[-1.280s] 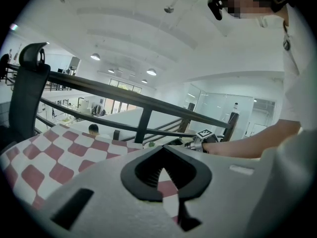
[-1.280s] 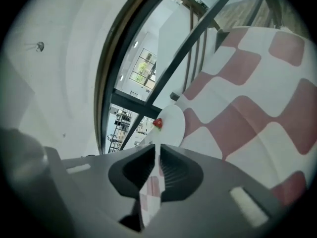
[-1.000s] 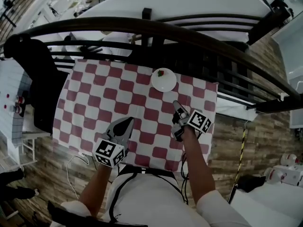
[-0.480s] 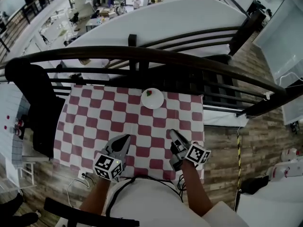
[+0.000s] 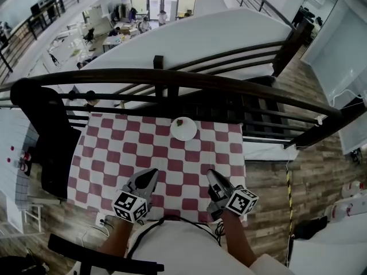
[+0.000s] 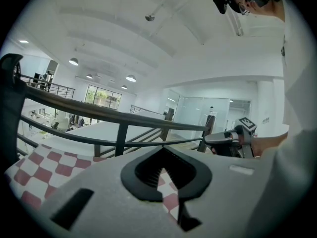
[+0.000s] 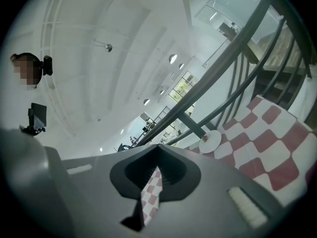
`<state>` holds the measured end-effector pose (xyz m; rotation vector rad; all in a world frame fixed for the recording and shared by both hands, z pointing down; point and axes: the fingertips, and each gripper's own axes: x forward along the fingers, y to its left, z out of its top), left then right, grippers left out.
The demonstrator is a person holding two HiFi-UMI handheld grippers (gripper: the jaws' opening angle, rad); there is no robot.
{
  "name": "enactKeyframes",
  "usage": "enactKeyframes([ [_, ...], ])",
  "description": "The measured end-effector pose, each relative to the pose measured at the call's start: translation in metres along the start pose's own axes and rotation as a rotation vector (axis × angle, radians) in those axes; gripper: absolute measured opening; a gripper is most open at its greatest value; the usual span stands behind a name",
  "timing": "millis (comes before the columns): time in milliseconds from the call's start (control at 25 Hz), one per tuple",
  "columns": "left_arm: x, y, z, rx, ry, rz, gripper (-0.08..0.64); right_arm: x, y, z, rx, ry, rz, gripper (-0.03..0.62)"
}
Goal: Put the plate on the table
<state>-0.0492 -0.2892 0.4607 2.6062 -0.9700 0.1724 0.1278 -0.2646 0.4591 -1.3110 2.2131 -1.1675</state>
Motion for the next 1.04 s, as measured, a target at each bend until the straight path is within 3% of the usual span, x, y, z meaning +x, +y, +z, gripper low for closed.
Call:
enactKeyframes([
  [720,-0.038,-0.003,-0.004,0.013,-0.027,0.012,0.006,-0.019,0.033,-0.019,-0.07,-0.004,0.002,0.005],
  [1040,-0.05,0.03,-0.018,-0.016,-0.006,0.022,0.006,0.004,0.04,-0.038,-0.069,0.033,-0.028,0.005],
])
